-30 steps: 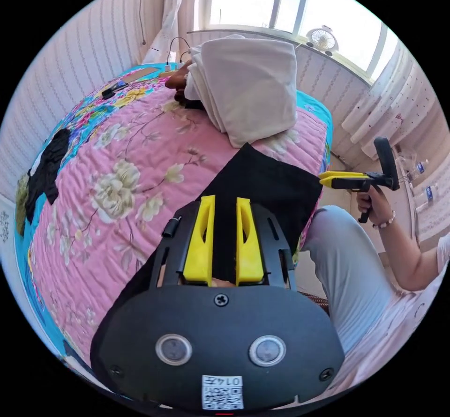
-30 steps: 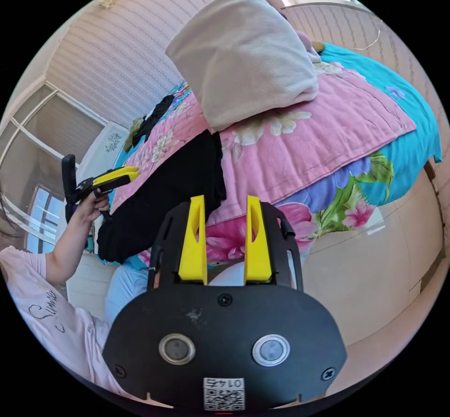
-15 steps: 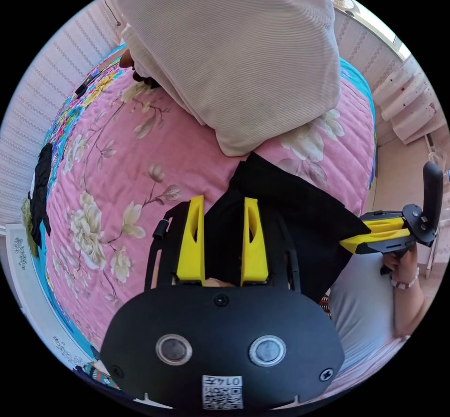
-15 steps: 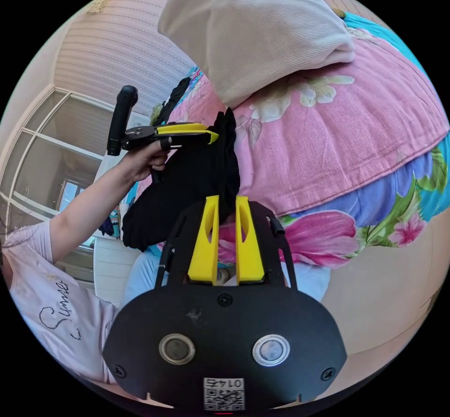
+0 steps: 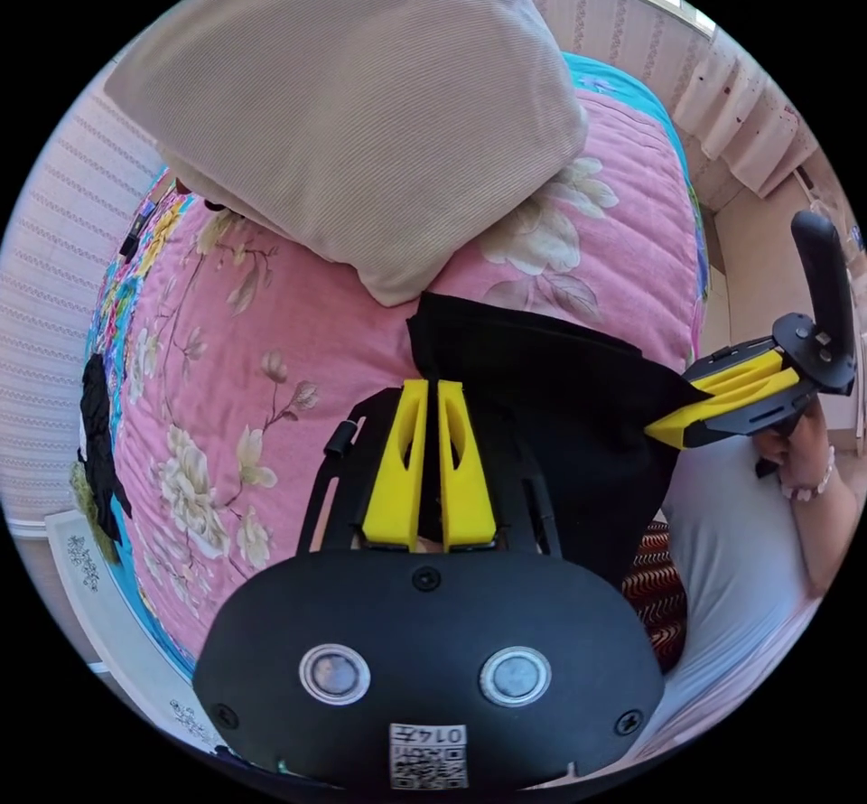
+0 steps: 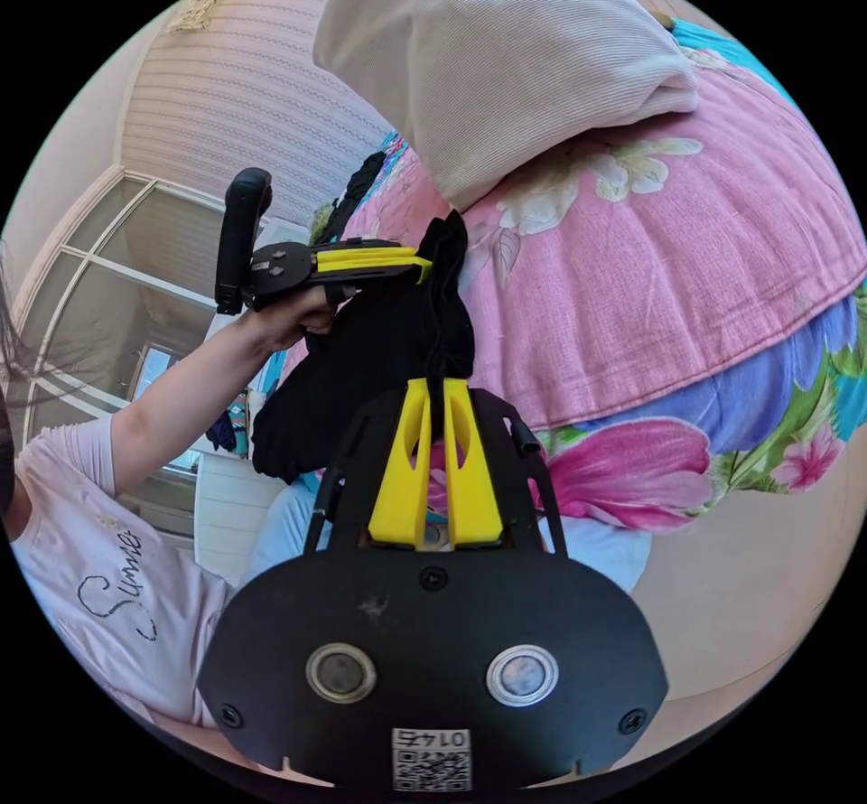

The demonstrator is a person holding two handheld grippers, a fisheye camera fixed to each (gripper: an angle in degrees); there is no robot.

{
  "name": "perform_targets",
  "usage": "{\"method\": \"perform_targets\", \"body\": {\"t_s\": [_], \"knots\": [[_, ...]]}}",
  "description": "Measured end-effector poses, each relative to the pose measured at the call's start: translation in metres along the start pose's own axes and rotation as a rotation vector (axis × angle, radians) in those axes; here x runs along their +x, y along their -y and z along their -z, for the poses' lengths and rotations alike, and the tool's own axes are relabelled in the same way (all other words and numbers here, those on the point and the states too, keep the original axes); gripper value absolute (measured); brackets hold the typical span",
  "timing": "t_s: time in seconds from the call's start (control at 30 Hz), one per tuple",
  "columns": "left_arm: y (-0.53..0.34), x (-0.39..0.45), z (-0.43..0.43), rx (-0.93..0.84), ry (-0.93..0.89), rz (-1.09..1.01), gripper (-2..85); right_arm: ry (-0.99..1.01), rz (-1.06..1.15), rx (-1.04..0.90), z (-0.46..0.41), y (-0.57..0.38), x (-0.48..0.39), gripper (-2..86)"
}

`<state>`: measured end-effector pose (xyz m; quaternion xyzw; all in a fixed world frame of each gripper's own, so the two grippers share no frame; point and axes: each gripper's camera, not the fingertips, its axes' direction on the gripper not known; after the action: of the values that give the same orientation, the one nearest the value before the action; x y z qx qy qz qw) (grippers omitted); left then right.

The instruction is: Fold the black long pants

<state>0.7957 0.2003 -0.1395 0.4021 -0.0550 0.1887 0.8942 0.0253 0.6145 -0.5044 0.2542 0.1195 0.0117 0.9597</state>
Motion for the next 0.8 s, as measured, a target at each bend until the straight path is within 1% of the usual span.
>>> {"method": "perform_targets", "body": {"t_s": [0.3, 0.4, 0.5, 0.63, 0.7, 0.8], "knots": [[0.014, 0.002, -0.007, 0.023, 0.002, -0.008, -0.4, 0.008, 0.005, 0.012, 0.019, 0.008, 0.002, 1.1], [0.016, -0.016, 0.010, 0.063, -0.051, 0.009, 0.2, 0.003, 0.019, 0.025, 0.024, 0.009, -0.002, 1.1], [0.021, -0.044, 0.028, 0.098, -0.124, 0.040, 1.9, 0.006, 0.026, 0.039, 0.030, 0.010, -0.004, 1.0], [0.040, -0.067, 0.054, 0.151, -0.161, 0.005, 6.4, 0.011, 0.034, 0.060, 0.037, 0.010, -0.007, 1.0], [0.055, -0.073, 0.058, 0.143, -0.188, -0.004, 8.6, 0.015, 0.036, 0.072, 0.041, 0.011, -0.009, 1.0], [0.083, -0.073, 0.039, 0.025, -0.161, -0.029, 11.8, 0.030, 0.027, 0.069, 0.042, 0.013, -0.010, 1.0]]}}
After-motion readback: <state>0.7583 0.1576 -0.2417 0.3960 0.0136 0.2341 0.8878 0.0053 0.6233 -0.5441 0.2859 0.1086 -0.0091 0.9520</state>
